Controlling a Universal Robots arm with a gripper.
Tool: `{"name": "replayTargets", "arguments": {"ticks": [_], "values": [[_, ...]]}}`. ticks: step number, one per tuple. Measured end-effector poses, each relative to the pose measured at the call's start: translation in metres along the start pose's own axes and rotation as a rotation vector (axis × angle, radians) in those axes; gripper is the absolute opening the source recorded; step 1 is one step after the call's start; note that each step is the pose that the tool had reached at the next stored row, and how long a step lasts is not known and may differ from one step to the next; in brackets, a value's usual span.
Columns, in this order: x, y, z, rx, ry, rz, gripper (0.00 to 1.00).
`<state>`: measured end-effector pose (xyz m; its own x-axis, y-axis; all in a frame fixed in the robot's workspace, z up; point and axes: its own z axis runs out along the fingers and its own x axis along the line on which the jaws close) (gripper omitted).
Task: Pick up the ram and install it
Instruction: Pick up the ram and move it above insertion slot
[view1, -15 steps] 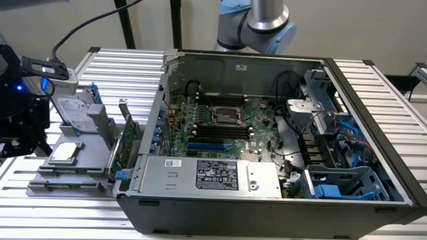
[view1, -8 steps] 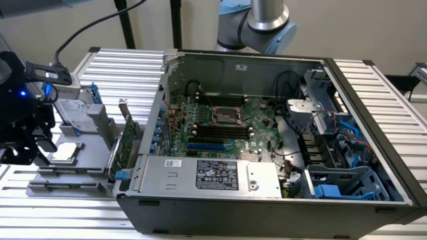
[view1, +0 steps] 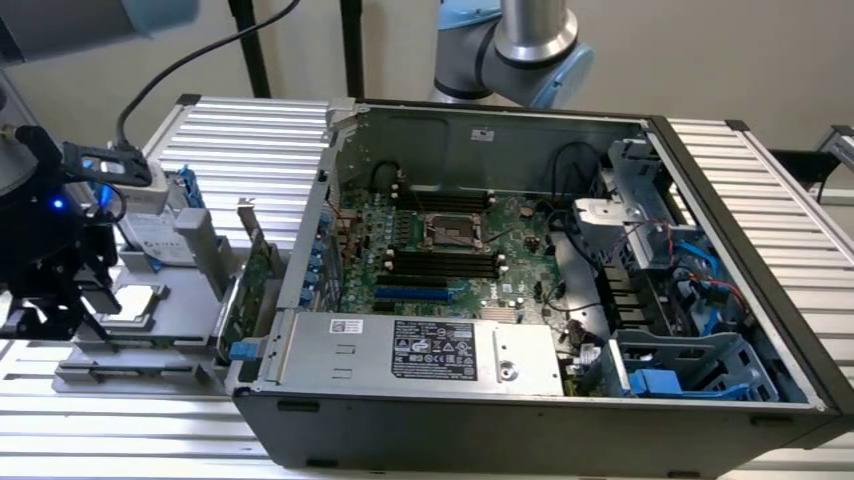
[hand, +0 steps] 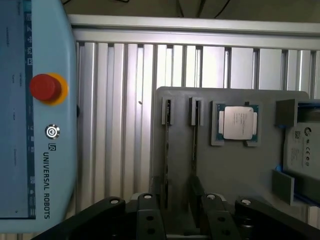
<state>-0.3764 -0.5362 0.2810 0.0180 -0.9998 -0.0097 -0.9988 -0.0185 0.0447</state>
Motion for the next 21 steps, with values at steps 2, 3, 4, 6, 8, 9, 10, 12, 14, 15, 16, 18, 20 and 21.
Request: {"name": "replayTargets", "arguments": {"ticks": [2, 3, 4, 6, 8, 9, 10, 12, 14, 15, 16, 18, 20, 21], "values": [[0.000, -0.0001, 0.0037, 0.0001, -0.0001, 0.000, 0.36], [0.000, -0.0002, 0.0054, 0.0000, 0.0000, 0.000, 0.36], [0.001, -0.0003, 0.0072, 0.0000, 0.0001, 0.000, 0.36], [0.001, -0.0005, 0.0109, 0.0000, 0.0000, 0.000, 0.36], [0.002, -0.0006, 0.0144, -0.0001, 0.0001, 0.000, 0.36], [0.002, -0.0007, 0.0163, -0.0001, 0.0001, 0.000, 0.36], [0.003, -0.0008, 0.0182, 0.0001, -0.0001, 0.000, 0.36], [0.004, -0.0009, 0.0218, 0.0000, -0.0001, 0.000, 0.36], [0.005, -0.0010, 0.0253, 0.0000, 0.0000, 0.001, 0.36], [0.005, -0.0010, 0.0271, 0.0000, -0.0001, 0.001, 0.36], [0.006, -0.0010, 0.0291, 0.0000, 0.0000, 0.001, 0.36], [0.006, -0.0011, 0.0325, 0.0000, 0.0000, 0.002, 0.36], [0.007, -0.0012, 0.0362, -0.0001, 0.0000, 0.002, 0.36], [0.007, -0.0013, 0.0381, 0.0000, -0.0001, 0.002, 0.36]]}}
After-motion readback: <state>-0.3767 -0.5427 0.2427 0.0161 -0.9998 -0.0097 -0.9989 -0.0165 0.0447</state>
